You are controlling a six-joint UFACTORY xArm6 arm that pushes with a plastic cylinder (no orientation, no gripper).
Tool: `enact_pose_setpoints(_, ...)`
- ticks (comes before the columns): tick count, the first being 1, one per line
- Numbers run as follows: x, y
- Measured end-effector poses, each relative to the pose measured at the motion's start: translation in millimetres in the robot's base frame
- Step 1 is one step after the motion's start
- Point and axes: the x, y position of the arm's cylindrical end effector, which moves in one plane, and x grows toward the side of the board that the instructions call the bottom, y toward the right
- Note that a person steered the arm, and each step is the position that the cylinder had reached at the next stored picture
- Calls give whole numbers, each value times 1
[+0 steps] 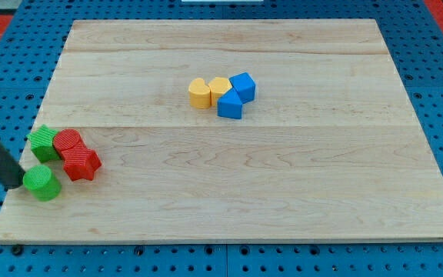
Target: Move your arm to the center left
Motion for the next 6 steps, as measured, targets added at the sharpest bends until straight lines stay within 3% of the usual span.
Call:
enact_pose_setpoints(3,-47,120)
enact_pose_setpoints(4,-76,129)
enact_pose_setpoints(5,-77,115)
enact_pose_setpoints(6,-138,109)
